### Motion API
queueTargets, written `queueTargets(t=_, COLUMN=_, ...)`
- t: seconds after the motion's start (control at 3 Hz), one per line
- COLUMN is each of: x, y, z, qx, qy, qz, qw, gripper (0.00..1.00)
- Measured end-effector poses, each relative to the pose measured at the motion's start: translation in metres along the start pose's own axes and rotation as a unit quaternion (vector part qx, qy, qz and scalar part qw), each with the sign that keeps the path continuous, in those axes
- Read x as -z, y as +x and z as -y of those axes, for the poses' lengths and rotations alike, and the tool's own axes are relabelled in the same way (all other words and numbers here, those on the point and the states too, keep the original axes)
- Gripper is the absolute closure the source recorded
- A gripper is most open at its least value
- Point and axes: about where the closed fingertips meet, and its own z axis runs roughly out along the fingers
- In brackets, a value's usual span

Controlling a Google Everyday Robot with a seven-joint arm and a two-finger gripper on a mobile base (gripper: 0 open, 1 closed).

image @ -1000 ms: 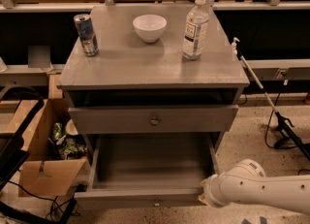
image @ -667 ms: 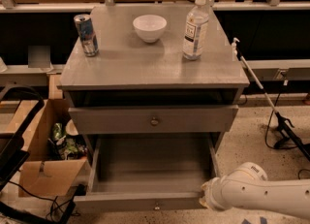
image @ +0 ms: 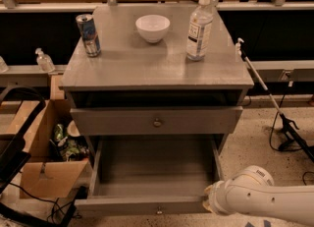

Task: Open middle drawer

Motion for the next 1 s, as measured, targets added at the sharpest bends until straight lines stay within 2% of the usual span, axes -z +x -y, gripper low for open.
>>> queueTargets(t=0.33, x=0.000, y=0.000, z=0.000, qx=0.000, qy=0.000, qz=0.000, qw=1.0000, gripper=1.00)
queueTargets(t=0.67, x=0.001, y=-0.005, z=-0.027, qx=0.006, qy=-0.018, qz=0.006, qw=0.9998, gripper=1.00)
queueTargets(t=1.0, x=0.001, y=-0.005, z=-0.027, qx=0.006, qy=-0.018, qz=0.006, qw=0.9998, gripper=0.85)
